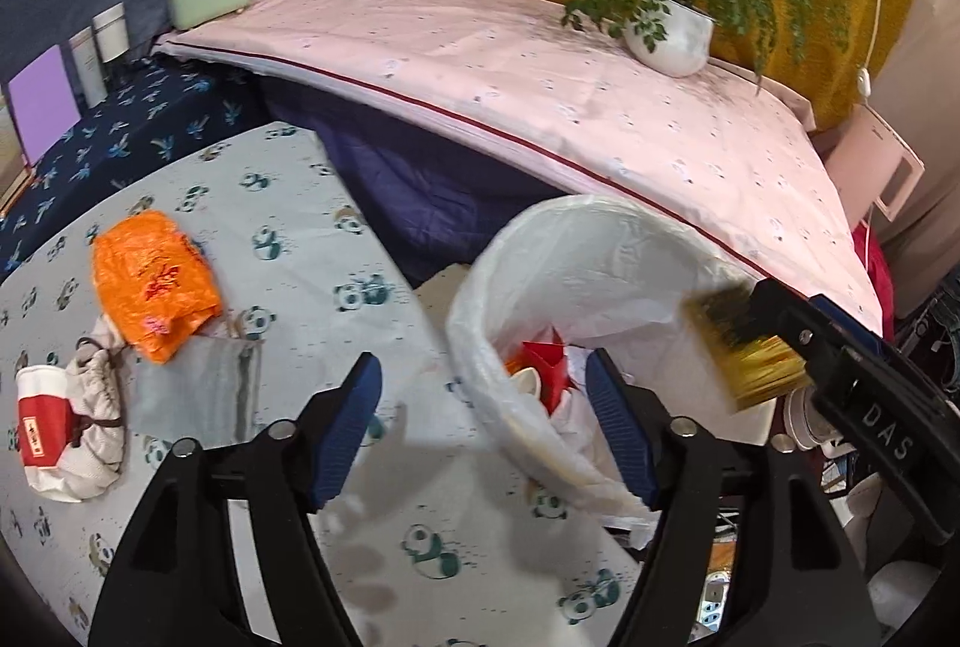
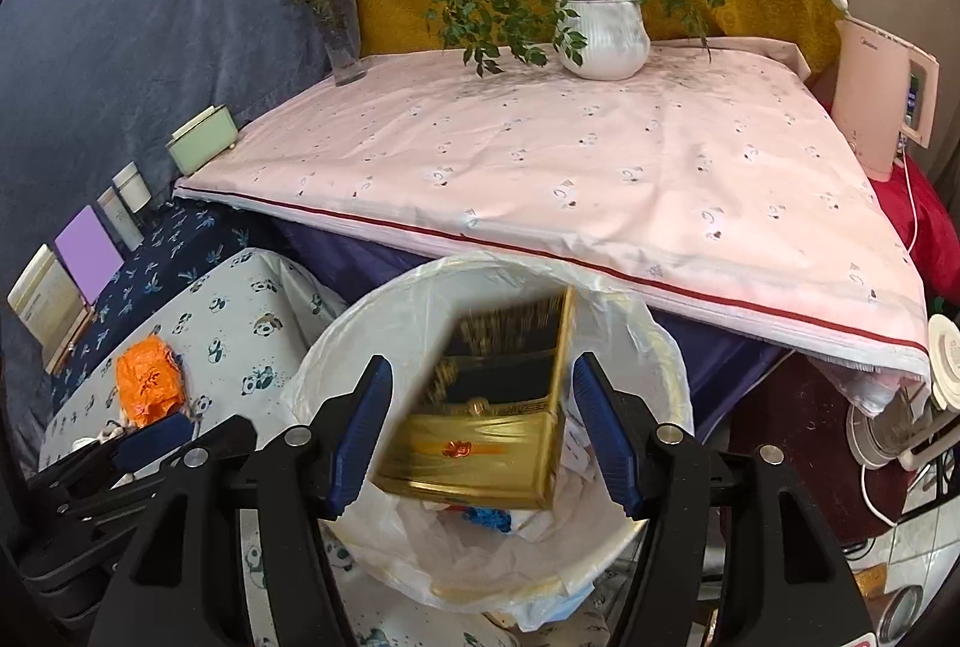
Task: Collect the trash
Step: 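Move both grippers back over the remaining trash on the table, then grasp the red-banded paper cup with the left gripper while the right grasps the beige knit glove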
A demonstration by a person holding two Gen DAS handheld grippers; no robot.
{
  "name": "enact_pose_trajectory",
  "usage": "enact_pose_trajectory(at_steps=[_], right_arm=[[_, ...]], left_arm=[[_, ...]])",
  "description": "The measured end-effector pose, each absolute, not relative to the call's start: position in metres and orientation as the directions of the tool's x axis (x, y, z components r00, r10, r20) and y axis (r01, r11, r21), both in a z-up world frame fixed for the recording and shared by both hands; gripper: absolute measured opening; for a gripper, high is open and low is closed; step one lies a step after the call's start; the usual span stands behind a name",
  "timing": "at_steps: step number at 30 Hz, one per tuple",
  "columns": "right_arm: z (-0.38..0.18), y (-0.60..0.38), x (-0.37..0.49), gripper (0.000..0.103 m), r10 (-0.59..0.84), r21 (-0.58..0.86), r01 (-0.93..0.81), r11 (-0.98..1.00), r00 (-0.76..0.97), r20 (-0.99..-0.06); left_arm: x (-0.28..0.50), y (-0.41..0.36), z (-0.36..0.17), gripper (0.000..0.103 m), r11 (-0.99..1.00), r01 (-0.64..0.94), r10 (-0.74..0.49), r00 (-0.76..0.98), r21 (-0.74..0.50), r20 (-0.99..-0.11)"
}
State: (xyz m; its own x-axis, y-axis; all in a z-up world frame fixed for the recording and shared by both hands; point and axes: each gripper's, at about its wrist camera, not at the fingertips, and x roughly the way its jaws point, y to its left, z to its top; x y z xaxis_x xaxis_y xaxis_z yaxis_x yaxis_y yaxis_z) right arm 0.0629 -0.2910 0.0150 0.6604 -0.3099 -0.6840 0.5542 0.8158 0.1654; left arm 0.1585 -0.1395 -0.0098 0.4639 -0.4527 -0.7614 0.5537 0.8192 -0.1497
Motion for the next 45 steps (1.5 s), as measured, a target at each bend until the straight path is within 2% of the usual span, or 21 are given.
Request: enact_pose_trajectory(at_steps=[4, 6, 7, 38, 45], right_arm=[[0.020, -0.282, 0.069, 0.061, -0.295, 0.177, 0.537, 0.825, 0.676, -0.675], [0.022, -0.274, 0.072, 0.061, -0.285, 0.178, 0.523, 0.833, 0.683, -0.673], [0.022, -0.270, 0.073, 0.061, -0.278, 0.177, 0.515, 0.839, 0.685, -0.673], [0.025, -0.133, 0.113, 0.061, -0.121, 0.128, 0.286, 0.950, 0.711, -0.693], [0.018, -0.107, 0.124, 0.061, -0.085, 0.117, 0.236, 0.965, 0.700, -0.709]], left_arm=[[0.164, -0.120, -0.009, 0.074, 0.846, 0.513, -0.428, 0.488, -0.148, -0.760], [0.166, -0.108, -0.008, 0.082, 0.862, 0.484, -0.414, 0.504, -0.149, -0.758], [0.167, -0.104, -0.008, 0.082, 0.868, 0.473, -0.408, 0.513, -0.148, -0.755], [0.183, 0.051, -0.015, 0.083, 0.969, 0.206, -0.236, 0.606, -0.136, -0.760], [0.190, 0.076, -0.026, 0.088, 0.980, 0.152, -0.194, 0.601, -0.128, -0.775]])
